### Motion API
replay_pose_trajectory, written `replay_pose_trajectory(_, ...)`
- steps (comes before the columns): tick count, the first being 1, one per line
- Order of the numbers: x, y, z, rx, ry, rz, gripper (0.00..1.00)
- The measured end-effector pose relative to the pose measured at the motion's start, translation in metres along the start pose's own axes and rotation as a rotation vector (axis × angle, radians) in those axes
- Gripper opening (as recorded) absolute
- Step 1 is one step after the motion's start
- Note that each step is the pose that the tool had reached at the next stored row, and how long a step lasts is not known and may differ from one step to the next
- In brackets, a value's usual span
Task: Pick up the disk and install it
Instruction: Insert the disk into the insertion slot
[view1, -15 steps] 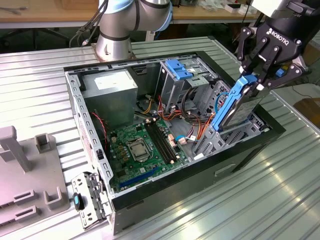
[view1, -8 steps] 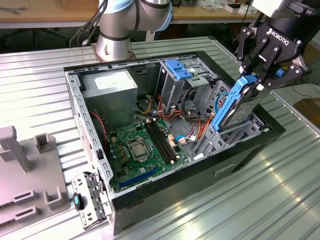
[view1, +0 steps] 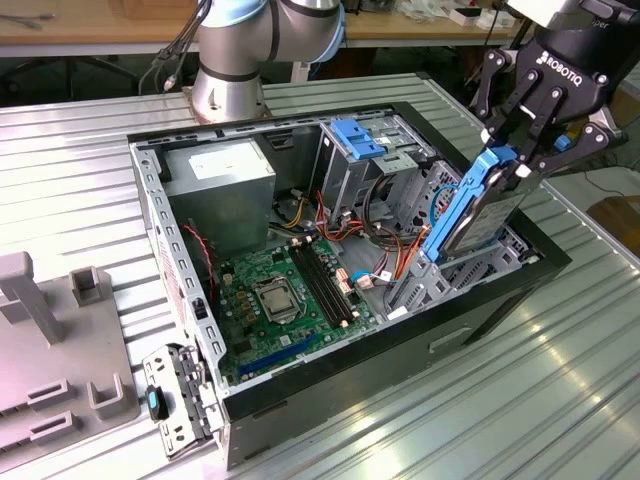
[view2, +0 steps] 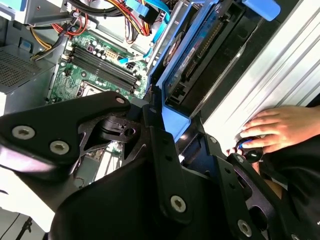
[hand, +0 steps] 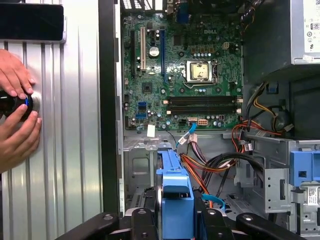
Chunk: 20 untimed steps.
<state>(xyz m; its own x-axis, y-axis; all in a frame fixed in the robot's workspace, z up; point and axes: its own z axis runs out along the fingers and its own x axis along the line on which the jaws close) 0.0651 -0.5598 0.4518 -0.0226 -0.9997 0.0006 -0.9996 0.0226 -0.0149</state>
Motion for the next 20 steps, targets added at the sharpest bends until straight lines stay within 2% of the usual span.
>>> replay_pose_trajectory(15,0.0000,0.0001,-0.0003,0.0000,0.0000,-0.004,0.37)
replay_pose_trajectory(20,0.0000,0.0000,-0.0048,0.0000,0.0000,-0.004,0.37)
